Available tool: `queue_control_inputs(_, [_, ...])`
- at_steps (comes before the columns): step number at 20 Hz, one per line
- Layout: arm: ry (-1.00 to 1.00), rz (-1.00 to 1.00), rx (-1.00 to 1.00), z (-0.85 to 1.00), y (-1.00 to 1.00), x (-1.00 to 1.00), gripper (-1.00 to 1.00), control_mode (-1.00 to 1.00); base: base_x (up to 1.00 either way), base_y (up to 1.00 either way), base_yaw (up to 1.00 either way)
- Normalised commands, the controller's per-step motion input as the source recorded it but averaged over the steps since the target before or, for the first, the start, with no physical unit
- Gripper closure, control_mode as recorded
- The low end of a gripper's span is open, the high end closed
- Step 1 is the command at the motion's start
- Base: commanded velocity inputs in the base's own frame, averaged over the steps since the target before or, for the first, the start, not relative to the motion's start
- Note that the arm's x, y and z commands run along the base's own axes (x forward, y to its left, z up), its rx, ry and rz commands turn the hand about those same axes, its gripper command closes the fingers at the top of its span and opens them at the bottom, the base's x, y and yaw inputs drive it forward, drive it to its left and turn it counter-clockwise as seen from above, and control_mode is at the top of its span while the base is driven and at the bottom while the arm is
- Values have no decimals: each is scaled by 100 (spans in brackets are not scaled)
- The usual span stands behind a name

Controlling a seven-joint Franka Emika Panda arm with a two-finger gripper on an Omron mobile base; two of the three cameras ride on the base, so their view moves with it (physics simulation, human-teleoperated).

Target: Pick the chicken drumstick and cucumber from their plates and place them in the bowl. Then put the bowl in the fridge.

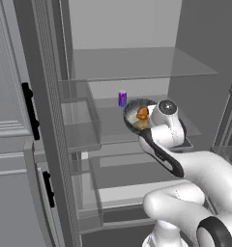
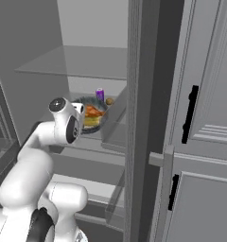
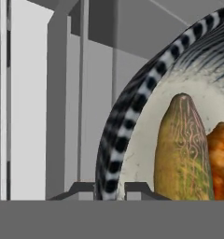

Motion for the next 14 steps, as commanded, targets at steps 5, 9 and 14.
queue_control_inputs(5, [0, 1, 0, -32, 0, 40, 100, -100, 0, 0, 0])
queue_control_inputs(9, [0, 0, 0, -26, 0, 36, 100, -100, 0, 0, 0])
queue_control_inputs(14, [0, 0, 0, -22, 0, 48, 100, -100, 0, 0, 0])
